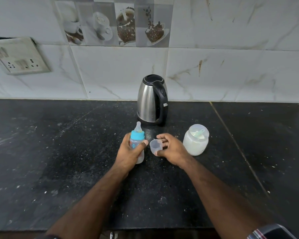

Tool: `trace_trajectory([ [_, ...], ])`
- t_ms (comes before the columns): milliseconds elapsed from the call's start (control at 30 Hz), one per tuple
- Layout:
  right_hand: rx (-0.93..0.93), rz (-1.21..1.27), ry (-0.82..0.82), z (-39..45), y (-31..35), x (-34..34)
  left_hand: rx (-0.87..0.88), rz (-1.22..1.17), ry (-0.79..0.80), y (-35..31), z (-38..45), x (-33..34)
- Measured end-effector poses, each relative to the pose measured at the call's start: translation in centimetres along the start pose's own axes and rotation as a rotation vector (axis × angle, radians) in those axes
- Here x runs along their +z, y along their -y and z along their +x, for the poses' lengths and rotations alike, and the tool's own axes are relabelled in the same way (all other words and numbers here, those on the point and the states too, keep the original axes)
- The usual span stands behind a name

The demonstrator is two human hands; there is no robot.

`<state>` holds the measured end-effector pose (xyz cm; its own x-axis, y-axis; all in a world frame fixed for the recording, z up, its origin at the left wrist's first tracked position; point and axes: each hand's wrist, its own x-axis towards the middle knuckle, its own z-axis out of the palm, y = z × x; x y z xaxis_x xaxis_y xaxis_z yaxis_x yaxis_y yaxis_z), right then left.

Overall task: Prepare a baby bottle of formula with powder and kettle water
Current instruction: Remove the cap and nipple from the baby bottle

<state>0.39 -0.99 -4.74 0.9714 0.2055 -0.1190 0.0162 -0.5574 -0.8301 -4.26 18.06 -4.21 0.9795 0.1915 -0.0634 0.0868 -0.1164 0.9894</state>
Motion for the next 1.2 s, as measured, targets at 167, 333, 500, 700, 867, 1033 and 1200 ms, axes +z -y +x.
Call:
trace_trajectory([
  [167, -0.044, -0.116, 0.007, 0.0, -0.9, 1.2, -0.023, -0.027, 0.021, 0.7, -0.4, -0.1],
  [333, -0.026, -0.146, 0.067, 0.2, -0.3, 0.4, -0.065, -0.025, 0.044, 0.9, -0.6, -0.2],
  [500, -0.043, 0.195, -0.061, 0.2, 3.1, -1.4, -0.035, 0.016, 0.064, 0.5, -0.4, 0.2],
  [700, -0.074, 0.338, -0.057, -0.3, 6.5, -0.8, 0.066, 0.016, 0.122, -1.2, -0.5, 1.3],
  [867, -0.076, 0.507, -0.024, -0.4, 6.9, -1.7, 0.099, 0.034, 0.202, -2.2, -0.4, 1.0],
  [1033, -0.107, 0.671, 0.189, -0.6, 6.6, -3.4, 0.037, -0.023, 0.292, -2.8, -0.5, 0.8],
  [1200, -0.122, 0.488, 0.18, -0.4, 7.1, -3.9, 0.03, -0.018, 0.246, -3.0, -0.5, 1.2],
])
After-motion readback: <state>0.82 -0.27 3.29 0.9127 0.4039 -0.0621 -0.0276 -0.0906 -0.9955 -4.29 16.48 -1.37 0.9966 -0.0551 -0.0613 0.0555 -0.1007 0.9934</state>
